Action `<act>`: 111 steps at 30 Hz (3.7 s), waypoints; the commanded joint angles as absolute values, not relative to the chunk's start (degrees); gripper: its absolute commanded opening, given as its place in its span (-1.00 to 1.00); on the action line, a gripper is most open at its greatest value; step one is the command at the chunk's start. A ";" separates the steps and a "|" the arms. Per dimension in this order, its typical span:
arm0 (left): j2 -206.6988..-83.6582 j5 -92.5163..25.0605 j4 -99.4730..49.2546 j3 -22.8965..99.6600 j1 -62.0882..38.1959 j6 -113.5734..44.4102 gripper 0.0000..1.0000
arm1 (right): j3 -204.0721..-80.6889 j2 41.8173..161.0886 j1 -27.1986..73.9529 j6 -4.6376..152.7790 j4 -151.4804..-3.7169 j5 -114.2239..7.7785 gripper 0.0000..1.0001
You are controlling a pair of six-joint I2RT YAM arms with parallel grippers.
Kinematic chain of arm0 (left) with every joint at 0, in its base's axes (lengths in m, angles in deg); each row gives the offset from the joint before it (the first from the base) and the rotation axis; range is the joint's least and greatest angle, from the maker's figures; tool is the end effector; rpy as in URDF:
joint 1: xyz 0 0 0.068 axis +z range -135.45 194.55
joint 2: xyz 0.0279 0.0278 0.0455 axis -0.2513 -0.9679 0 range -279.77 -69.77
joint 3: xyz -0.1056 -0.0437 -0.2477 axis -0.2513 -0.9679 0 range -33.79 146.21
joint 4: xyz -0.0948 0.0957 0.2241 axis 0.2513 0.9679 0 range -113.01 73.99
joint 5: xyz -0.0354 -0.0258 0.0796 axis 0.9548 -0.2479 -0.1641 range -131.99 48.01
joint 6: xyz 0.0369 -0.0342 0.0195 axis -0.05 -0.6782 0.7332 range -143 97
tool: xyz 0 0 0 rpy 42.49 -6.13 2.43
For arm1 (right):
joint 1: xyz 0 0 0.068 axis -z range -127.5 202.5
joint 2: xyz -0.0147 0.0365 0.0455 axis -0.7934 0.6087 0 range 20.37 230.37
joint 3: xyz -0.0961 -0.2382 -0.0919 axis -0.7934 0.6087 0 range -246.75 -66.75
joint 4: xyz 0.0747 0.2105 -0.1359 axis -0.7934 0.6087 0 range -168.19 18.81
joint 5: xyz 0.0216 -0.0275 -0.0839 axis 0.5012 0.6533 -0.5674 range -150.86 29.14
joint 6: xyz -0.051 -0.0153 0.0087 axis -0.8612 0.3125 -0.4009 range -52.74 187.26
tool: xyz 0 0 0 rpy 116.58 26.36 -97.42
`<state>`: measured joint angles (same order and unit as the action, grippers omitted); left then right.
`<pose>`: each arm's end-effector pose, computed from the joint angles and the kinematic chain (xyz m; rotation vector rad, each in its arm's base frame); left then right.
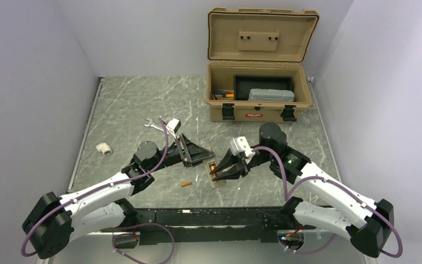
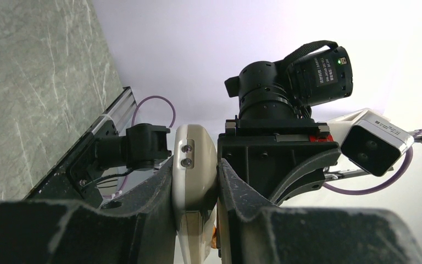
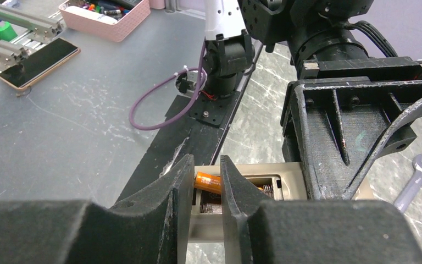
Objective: Load the batteries into the remote control
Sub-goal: Load the battery into the remote control.
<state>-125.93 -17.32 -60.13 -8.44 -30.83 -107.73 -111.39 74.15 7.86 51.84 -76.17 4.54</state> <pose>0.1439 -0.1669 0.2704 -0.1968 1.8878 -2.0370 0.1212 0.1655 0.3296 -1.5659 0.9840 1.3553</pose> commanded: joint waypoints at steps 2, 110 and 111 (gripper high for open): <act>-124.81 -16.32 -69.34 -7.24 -31.30 -109.53 -1.00 | -110.16 75.03 8.06 50.41 -76.45 3.39 -0.49; -117.88 -27.24 -42.49 -1.28 -33.75 -88.42 -1.00 | -113.01 65.38 10.14 86.81 -61.04 -89.06 0.59; -117.33 -27.30 -41.99 -1.39 -33.70 -88.43 -1.00 | -111.01 64.99 12.33 84.64 -62.78 -92.65 0.59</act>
